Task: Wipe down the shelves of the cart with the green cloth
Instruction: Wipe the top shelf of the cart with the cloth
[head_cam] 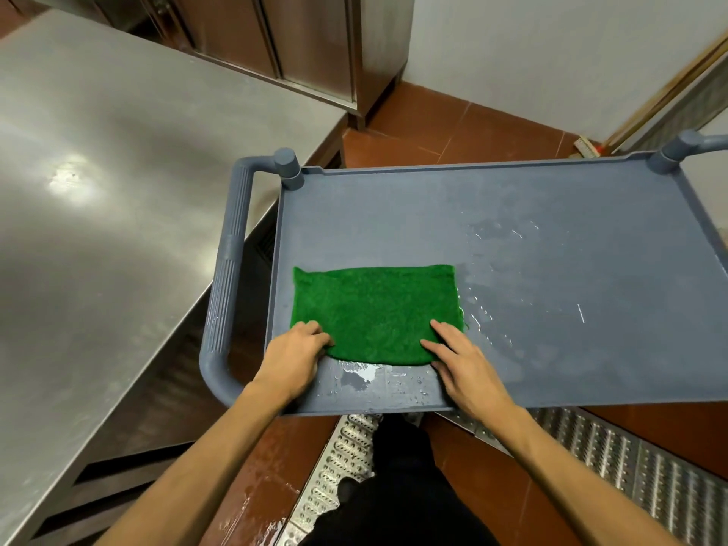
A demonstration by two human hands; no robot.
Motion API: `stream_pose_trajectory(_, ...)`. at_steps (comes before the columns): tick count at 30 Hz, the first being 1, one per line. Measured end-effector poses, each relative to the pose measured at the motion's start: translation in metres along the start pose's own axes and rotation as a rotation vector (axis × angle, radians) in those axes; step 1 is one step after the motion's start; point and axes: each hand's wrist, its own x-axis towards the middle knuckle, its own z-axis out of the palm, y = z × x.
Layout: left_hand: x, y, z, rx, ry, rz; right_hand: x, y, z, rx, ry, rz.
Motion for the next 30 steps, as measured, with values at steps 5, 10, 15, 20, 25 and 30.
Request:
stream_pose_trajectory(5,-0.010,0.013,0.000,-0.013,-0.011,-0.095,-0.003,-0.009,-0.001,0.081,0.020,0.093)
stream_pose_trajectory(10,-0.019,0.025,-0.004,0.034,-0.065,-0.135,-0.015,-0.016,-0.008,0.083,0.011,0.125)
stream_pose_trajectory(15,-0.038,0.033,-0.002,0.078,-0.102,-0.141,-0.031,-0.017,-0.008,0.099,-0.006,0.141)
stream_pose_trajectory(20,-0.057,0.041,-0.002,0.126,-0.123,-0.139,-0.048,-0.025,-0.010,0.079,-0.026,0.147)
stream_pose_trajectory(25,-0.074,0.047,-0.001,0.146,-0.110,-0.121,-0.065,-0.036,-0.013,0.051,-0.016,0.177)
stream_pose_trajectory(30,-0.090,0.050,0.003,0.206,-0.108,-0.063,-0.083,-0.047,-0.014,0.008,-0.002,0.197)
